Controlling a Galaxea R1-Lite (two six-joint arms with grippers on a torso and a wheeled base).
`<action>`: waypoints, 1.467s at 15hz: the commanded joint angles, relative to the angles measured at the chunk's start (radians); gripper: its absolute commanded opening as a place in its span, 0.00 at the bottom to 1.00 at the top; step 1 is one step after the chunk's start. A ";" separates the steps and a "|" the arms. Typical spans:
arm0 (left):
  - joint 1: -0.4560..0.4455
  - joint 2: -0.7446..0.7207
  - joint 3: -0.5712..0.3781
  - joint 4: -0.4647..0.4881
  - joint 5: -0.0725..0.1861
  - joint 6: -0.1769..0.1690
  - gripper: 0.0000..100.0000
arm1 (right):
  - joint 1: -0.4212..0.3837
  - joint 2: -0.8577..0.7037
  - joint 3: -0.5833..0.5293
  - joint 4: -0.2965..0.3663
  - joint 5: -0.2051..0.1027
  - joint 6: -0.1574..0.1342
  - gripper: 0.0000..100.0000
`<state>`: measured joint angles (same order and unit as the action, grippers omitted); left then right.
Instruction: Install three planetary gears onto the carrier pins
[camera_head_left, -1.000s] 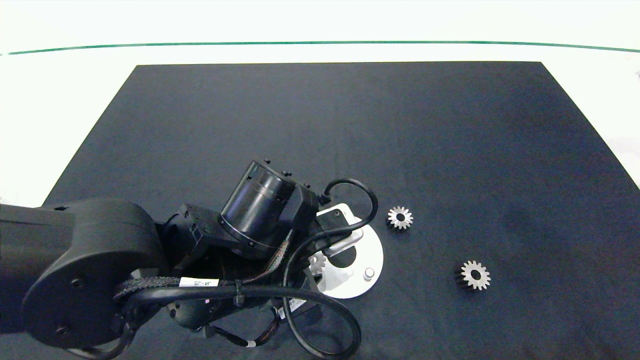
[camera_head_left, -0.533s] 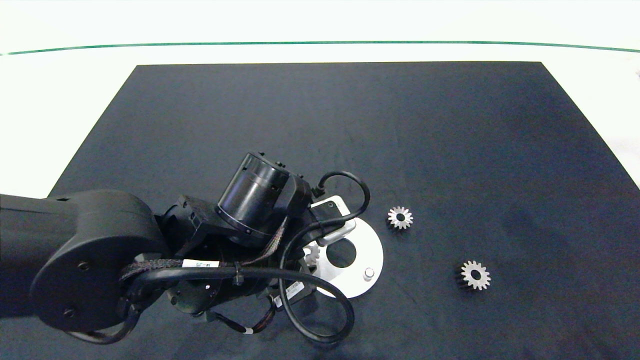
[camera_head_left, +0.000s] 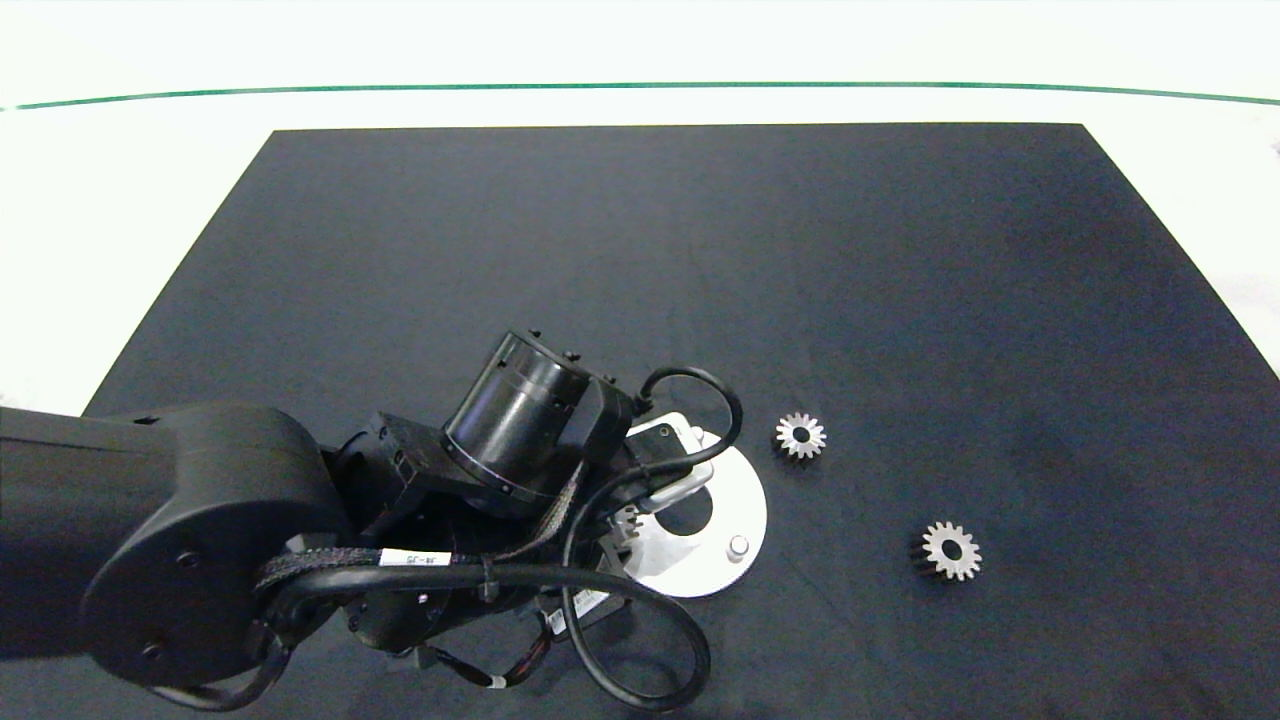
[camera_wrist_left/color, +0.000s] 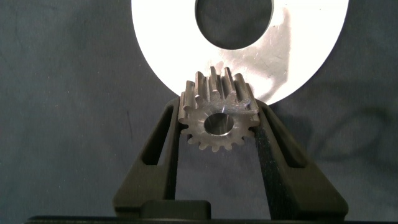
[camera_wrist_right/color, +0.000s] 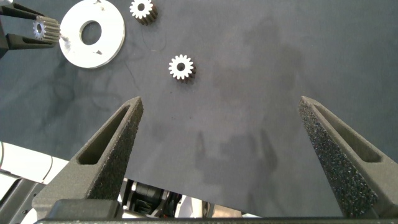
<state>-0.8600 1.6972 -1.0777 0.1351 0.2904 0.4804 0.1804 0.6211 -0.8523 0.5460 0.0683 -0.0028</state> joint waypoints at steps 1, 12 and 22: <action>-0.010 0.010 0.005 0.003 0.024 -0.003 0.22 | 0.001 -0.004 0.009 0.003 0.001 0.000 1.00; -0.050 0.032 -0.094 0.106 0.069 -0.017 0.22 | 0.005 -0.011 0.024 0.003 0.015 0.007 1.00; -0.050 0.044 -0.119 0.149 0.073 -0.017 0.22 | 0.005 -0.021 0.033 0.003 0.018 0.010 1.00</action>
<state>-0.9096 1.7400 -1.1872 0.2828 0.3598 0.4604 0.1851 0.5994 -0.8202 0.5460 0.0845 0.0072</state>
